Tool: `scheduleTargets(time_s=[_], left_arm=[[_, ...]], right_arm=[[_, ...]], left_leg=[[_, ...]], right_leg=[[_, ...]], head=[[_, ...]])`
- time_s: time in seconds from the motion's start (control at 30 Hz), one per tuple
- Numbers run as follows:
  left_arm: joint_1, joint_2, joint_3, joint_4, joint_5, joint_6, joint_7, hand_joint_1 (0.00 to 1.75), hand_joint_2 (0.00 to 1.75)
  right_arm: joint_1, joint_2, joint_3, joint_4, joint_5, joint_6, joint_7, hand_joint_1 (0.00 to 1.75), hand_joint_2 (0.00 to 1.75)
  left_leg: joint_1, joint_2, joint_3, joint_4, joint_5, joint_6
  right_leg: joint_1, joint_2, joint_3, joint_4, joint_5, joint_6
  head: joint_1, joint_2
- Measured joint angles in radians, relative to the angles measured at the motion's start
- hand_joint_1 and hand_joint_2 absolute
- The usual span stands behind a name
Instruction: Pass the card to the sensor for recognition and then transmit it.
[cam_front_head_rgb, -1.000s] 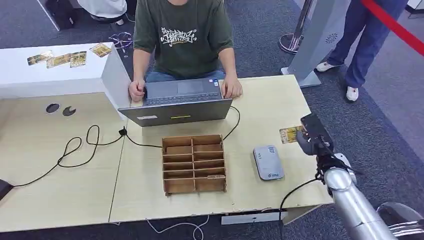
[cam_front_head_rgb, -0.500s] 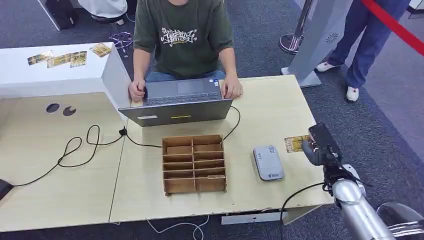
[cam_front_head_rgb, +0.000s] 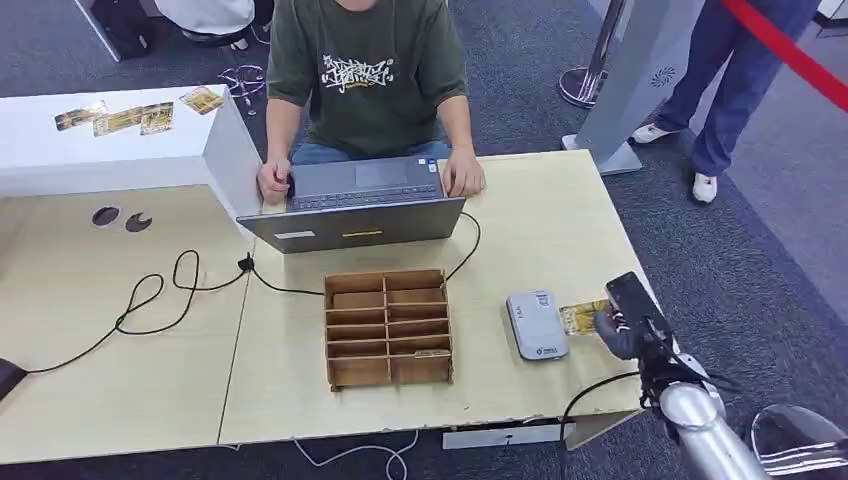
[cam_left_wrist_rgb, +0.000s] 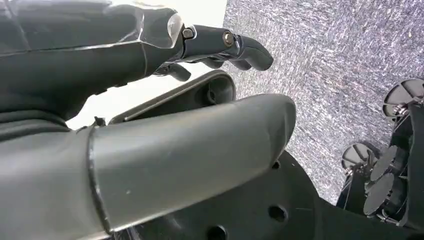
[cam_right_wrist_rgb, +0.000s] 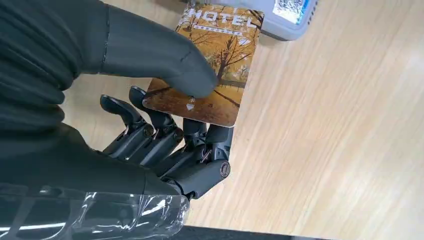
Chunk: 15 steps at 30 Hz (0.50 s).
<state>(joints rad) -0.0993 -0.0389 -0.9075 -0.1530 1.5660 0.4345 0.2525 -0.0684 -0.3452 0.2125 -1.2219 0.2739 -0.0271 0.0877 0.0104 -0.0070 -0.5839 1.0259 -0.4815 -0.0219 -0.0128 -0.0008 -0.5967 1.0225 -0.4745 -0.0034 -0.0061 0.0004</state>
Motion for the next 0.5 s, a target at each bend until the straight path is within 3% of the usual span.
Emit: scheduleTargets(time_s=[0.5], left_arm=[[0.0, 0.0, 0.015, 0.0, -0.005, 0.003, 0.0, 0.0, 0.0]], right_arm=[[-0.011, 0.008, 0.034, 0.04, -0.011, 0.003, -0.002, 1.75, 1.75]], left_leg=[[0.0, 0.0, 0.0, 0.0, 0.0, 0.0]], right_leg=[[0.0, 0.0, 0.0, 0.0, 0.0, 0.0]], head=[[0.0, 0.0]])
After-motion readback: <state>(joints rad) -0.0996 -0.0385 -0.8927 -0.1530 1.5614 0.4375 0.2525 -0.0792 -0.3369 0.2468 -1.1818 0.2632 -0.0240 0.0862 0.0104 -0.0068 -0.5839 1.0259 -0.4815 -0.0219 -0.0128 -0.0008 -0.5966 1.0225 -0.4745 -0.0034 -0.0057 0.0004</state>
